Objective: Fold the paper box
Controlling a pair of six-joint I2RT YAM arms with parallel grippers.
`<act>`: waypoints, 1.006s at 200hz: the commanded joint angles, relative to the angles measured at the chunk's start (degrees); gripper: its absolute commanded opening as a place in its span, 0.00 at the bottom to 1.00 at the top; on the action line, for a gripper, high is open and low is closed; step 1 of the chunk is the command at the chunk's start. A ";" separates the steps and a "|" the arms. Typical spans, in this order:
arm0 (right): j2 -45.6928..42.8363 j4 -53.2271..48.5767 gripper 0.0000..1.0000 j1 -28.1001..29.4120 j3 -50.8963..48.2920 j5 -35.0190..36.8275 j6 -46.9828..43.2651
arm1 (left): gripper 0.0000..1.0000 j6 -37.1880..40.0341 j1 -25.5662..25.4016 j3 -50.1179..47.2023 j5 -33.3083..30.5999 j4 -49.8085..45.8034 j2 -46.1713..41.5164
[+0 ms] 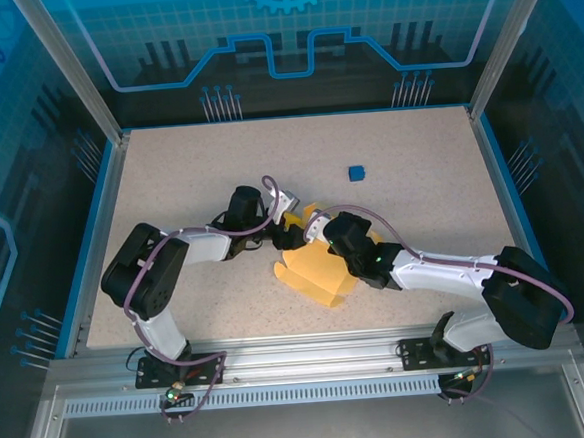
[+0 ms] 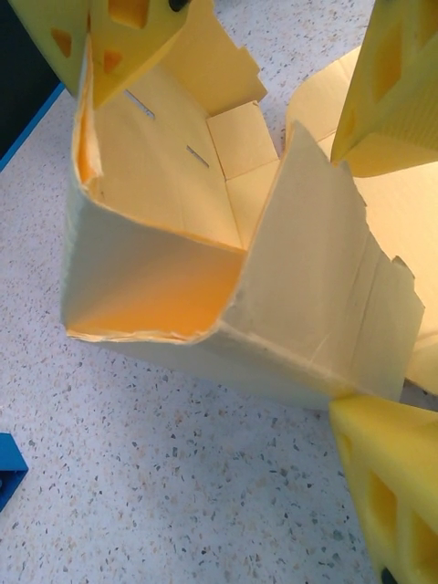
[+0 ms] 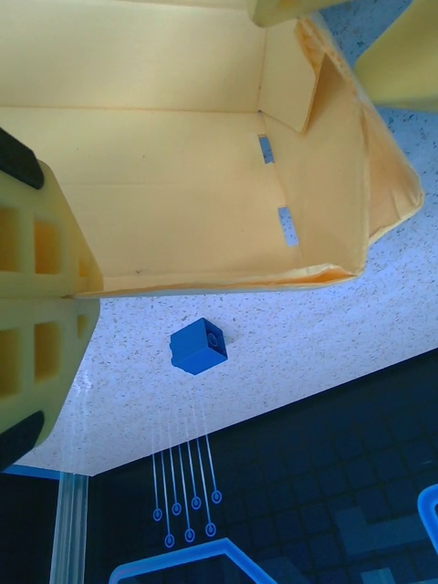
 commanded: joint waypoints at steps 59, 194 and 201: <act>-0.96 -0.79 0.00 -0.97 1.16 -0.34 1.30 | 0.78 -2.09 4.36 -3.48 2.13 2.74 -6.61; -0.43 -0.78 0.00 -0.97 1.86 -0.70 1.21 | 0.67 -0.13 3.66 5.85 4.94 -5.41 4.01; -0.32 -0.87 0.00 -0.93 1.94 -0.69 1.30 | 0.66 -0.22 3.38 6.01 5.42 -5.14 4.34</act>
